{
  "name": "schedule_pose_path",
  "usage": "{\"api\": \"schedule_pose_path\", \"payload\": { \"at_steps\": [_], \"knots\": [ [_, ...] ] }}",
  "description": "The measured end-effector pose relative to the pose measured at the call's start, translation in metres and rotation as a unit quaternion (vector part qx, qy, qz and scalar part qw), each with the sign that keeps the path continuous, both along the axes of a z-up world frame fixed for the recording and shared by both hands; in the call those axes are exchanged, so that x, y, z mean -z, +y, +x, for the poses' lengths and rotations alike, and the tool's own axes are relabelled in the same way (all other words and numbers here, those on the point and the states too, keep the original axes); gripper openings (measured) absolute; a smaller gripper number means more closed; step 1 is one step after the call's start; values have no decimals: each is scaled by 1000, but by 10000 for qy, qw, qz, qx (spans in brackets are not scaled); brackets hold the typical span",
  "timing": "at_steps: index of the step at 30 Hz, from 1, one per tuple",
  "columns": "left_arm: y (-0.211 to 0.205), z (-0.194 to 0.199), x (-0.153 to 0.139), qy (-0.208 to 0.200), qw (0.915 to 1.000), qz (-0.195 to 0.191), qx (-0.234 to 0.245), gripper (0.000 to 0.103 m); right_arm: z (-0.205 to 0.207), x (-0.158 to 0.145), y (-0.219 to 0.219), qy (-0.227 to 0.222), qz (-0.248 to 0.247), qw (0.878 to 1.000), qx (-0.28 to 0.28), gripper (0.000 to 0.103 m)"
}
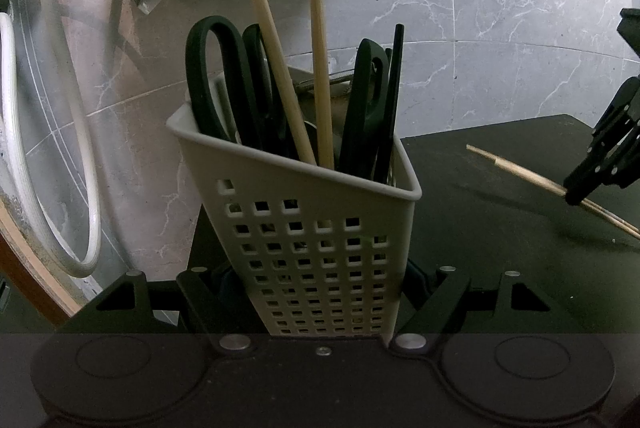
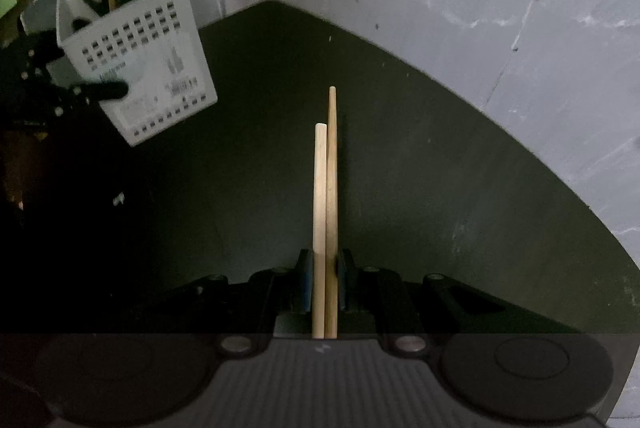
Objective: Organize utensils
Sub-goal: 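Lift the two chopsticks up off the table with the right tool, then lower the chopsticks into the white basket and open the right tool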
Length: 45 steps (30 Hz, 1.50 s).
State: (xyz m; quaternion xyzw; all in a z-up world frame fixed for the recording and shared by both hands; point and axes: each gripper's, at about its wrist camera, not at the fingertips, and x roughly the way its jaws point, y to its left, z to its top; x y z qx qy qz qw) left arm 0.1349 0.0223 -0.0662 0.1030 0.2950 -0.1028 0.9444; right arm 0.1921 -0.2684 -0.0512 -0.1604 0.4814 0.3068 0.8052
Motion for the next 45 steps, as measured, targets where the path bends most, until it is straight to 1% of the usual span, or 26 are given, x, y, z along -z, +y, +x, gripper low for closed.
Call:
{"api": "schedule_pose_path", "payload": {
  "at_steps": [5,10,15,22,27,29,31,36,42,45],
  "knots": [
    [0,0,0,0,10000,-1,1,79,-6,-8,-1,-220,210,9993,212,14],
    [0,0,0,0,10000,-1,0,79,-15,-22,-3,-567,483,9963,431,14],
    [0,0,0,-1,10000,1,1,79,-20,-39,-1,-899,827,9907,606,14],
    [0,0,0,-2,10000,-1,4,79,-22,-60,4,-1250,1148,9829,715,14],
    [0,0,0,-6,10000,-2,7,78,-25,-91,13,-1696,1407,9736,595,14],
    [-1,0,-1,-12,10000,-8,9,78,-26,-106,18,-1915,1554,9677,521,14],
    [-1,0,-1,-18,10000,-10,14,78,-28,-124,25,-2181,1796,9583,427,14],
    [0,0,0,-23,10000,-18,26,78,-34,-161,47,-2753,2442,9298,56,14],
    [1,0,1,-32,10000,-25,30,78,-33,-189,81,-3055,3080,8999,-451,14],
    [1,0,1,-39,10000,-27,36,78,-28,-195,94,-3137,3340,8869,-580,14]
  ]
}}
